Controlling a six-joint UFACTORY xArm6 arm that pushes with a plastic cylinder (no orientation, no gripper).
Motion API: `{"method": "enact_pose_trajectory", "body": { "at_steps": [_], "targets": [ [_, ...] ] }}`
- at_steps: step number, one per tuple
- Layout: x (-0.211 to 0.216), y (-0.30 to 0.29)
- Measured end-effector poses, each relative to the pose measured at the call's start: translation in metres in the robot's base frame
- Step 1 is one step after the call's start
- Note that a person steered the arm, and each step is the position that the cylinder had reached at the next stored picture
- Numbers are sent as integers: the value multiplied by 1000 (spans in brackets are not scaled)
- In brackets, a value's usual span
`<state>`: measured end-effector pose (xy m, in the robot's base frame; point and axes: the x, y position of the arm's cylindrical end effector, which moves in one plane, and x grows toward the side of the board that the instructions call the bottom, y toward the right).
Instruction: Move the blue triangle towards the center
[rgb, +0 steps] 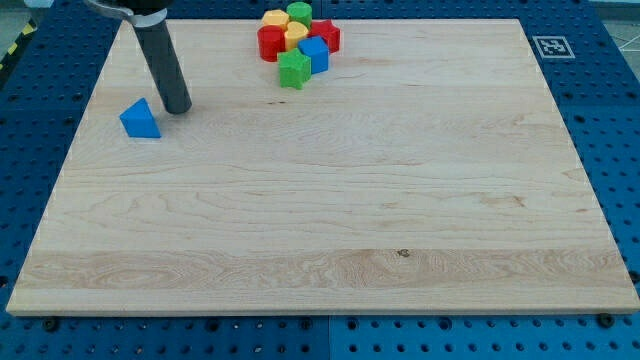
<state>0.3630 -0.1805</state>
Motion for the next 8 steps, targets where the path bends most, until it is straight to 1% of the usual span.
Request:
{"method": "enact_pose_trajectory", "body": {
  "at_steps": [1,3,5,6,7,8],
  "targets": [
    [-32,2],
    [-34,-3],
    [-55,-45],
    [-46,-69],
    [-17,-78],
    [30,-52]
  ]
}}
